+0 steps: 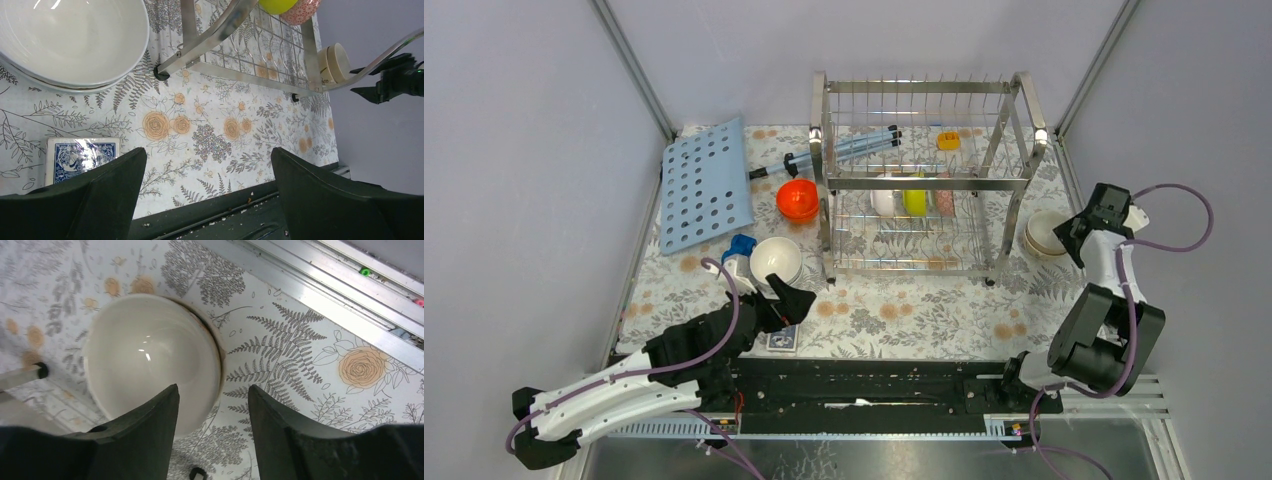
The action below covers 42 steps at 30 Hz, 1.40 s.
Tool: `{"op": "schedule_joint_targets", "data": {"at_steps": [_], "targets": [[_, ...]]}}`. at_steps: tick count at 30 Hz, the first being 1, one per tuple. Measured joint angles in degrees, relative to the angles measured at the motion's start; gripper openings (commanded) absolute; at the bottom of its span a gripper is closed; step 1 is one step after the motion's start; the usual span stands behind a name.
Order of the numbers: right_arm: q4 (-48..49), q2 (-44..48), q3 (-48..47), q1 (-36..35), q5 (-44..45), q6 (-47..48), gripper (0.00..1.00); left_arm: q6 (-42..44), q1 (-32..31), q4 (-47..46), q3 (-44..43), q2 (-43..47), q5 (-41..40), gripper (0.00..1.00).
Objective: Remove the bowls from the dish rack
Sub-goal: Adjust the dish rack at the center of the board.
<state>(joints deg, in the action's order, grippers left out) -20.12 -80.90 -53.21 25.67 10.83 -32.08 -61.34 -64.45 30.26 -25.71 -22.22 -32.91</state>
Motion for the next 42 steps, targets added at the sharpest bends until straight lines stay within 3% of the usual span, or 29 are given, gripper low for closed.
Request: {"op": "schedule_joint_targets", "data": {"at_steps": [7, 13, 19, 23, 28, 34, 42], "targets": [[-5.4, 5.4, -12.0, -1.7, 0.2, -4.8, 0.61, 1.7, 0.0, 0.6, -1.5, -1.0, -0.1, 0.99], [-4.0, 16.7, -25.2, -11.6, 0.5, -6.2, 0.61, 6.4, 0.0, 1.6, -7.8, -1.7, -2.6, 0.99], [-0.1, 28.5, -30.5, -18.0, -9.0, -4.4, 0.63, 12.9, 0.0, 0.9, -11.9, -2.1, -6.6, 0.99], [0.5, 38.0, -26.9, -20.3, -15.7, -4.3, 0.64, 16.7, 0.0, 0.1, -14.1, -3.5, -8.5, 0.99], [0.9, 50.0, -14.6, -23.3, -24.5, -5.8, 0.64, 21.3, 0.0, -1.5, -14.9, -5.4, -10.9, 0.99], [-4.9, 56.5, -1.1, -24.9, -30.6, -6.2, 0.65, 26.7, 0.0, -3.5, -16.9, -8.1, -11.3, 0.99], [-5.4, 63.0, 12.4, -27.0, -35.9, -7.5, 0.65, 33.2, 0.0, -13.4, -16.2, -12.8, -10.3, 0.99]]}}
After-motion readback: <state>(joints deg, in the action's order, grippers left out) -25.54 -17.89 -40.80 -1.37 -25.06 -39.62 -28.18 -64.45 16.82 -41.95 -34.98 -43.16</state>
